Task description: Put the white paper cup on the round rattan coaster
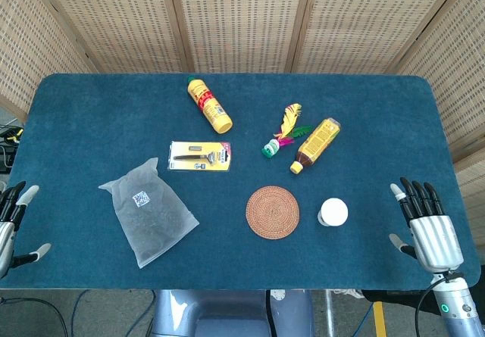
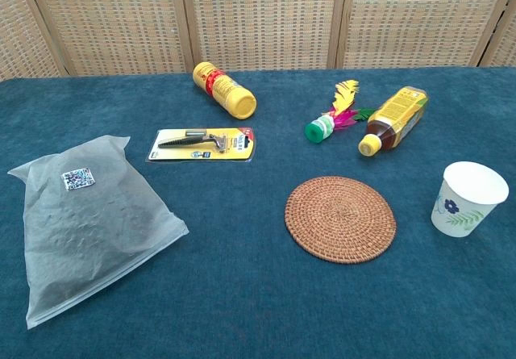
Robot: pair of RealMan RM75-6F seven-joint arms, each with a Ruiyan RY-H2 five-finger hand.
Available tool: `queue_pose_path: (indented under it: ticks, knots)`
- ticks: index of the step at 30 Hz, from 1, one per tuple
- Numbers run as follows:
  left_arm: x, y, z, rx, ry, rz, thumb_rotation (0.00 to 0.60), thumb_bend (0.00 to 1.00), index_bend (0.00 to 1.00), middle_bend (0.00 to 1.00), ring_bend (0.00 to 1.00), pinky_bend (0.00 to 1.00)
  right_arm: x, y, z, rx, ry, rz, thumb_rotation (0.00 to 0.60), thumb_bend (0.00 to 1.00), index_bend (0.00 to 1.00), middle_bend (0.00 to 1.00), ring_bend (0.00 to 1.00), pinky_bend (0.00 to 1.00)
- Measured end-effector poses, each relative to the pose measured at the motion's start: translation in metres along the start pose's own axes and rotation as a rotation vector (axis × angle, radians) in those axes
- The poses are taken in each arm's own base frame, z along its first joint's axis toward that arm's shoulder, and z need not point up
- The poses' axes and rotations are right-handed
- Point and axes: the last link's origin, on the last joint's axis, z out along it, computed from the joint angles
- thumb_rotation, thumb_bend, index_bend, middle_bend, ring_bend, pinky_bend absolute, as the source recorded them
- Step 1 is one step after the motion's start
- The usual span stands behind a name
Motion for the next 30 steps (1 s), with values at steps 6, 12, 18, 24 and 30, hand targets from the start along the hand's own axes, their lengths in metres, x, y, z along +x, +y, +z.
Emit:
queue_pose_path:
  ticks: [6, 12, 18, 24, 30]
  knots:
    - [-0.001, 0.001, 0.001, -0.004, -0.007, 0.004, 0.6, 0.0, 0.0, 0.0, 0.0, 0.0, -0.003, -0.001, 0.0, 0.005, -0.016, 0.0, 0.6, 0.0, 0.0, 0.0, 0.0, 0.0]
    - [-0.002, 0.002, 0.004, -0.003, -0.012, 0.006, 0.6, 0.0, 0.0, 0.0, 0.0, 0.0, -0.009, -0.007, 0.007, 0.034, -0.06, 0.032, 0.6, 0.0, 0.03, 0.0, 0.0, 0.0]
    - [-0.004, 0.003, 0.007, 0.0, -0.024, 0.015, 0.6, 0.0, 0.0, 0.0, 0.0, 0.0, -0.02, -0.022, 0.03, 0.103, -0.18, 0.079, 0.6, 0.0, 0.05, 0.0, 0.0, 0.0]
    - [-0.007, 0.003, 0.009, 0.007, -0.036, 0.023, 0.6, 0.0, 0.0, 0.0, 0.0, 0.0, -0.034, -0.041, 0.063, 0.173, -0.337, 0.097, 0.6, 0.0, 0.06, 0.02, 0.0, 0.02]
    - [-0.01, 0.003, 0.013, 0.012, -0.054, 0.03, 0.6, 0.0, 0.0, 0.0, 0.0, 0.0, -0.047, -0.054, 0.091, 0.183, -0.425, 0.067, 0.6, 0.0, 0.08, 0.08, 0.04, 0.15]
